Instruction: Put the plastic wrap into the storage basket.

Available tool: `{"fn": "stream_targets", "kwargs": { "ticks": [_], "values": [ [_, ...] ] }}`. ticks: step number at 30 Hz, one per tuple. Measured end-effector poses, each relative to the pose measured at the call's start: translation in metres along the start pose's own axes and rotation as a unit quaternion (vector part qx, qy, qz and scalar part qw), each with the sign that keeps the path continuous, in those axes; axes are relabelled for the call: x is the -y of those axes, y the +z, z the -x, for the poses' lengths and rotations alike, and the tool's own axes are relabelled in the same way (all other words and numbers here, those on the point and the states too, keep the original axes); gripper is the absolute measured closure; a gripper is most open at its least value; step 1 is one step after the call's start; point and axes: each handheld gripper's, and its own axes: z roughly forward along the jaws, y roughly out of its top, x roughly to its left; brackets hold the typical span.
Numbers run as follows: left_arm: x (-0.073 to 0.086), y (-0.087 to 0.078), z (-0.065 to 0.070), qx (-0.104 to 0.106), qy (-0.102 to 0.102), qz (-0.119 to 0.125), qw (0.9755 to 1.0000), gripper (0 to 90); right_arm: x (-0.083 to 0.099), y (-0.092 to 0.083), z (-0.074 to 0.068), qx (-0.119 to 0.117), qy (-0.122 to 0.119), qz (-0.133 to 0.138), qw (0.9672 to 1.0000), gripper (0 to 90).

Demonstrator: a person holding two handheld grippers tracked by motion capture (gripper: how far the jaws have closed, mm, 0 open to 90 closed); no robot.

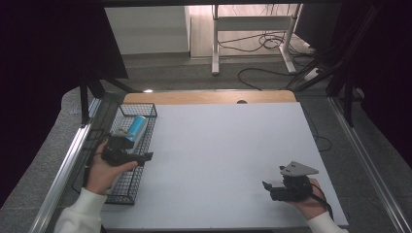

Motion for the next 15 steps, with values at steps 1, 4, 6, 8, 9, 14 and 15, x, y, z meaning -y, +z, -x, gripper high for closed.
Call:
{"fn": "stream_targets", "kwargs": {
  "ticks": [1,4,6,8,9,14,15],
  "values": [
    [0.003,0.002,0.008,0.003,0.008,0.008,0.9999,16.0,0.000,0.000,0.000,0.000,0.001,0.002,1.0000,17.4],
    [0.015,0.011,0.037,0.009,0.046,0.021,0.9987,16.1,-0.001,-0.002,0.000,-0.005,0.006,0.010,0.9999,17.4],
    [0.017,0.013,0.042,0.013,0.049,0.023,0.9985,16.1,-0.001,-0.003,0.000,-0.007,0.006,0.011,0.9999,17.4],
    [0.023,0.017,0.052,0.023,0.050,0.029,0.9981,16.2,-0.001,-0.003,0.000,-0.010,0.008,0.016,0.9998,17.4],
    [0.026,0.019,0.057,0.028,0.049,0.027,0.9980,16.3,-0.001,-0.004,-0.001,-0.012,0.008,0.018,0.9997,17.4],
    [0.040,0.026,0.074,0.026,0.063,0.010,0.9976,16.2,0.000,-0.003,-0.002,-0.018,0.007,0.020,0.9996,17.4],
    [0.042,0.027,0.076,0.023,0.066,0.007,0.9975,16.2,0.000,-0.003,-0.002,-0.019,0.006,0.021,0.9996,17.3]
  ]
}}
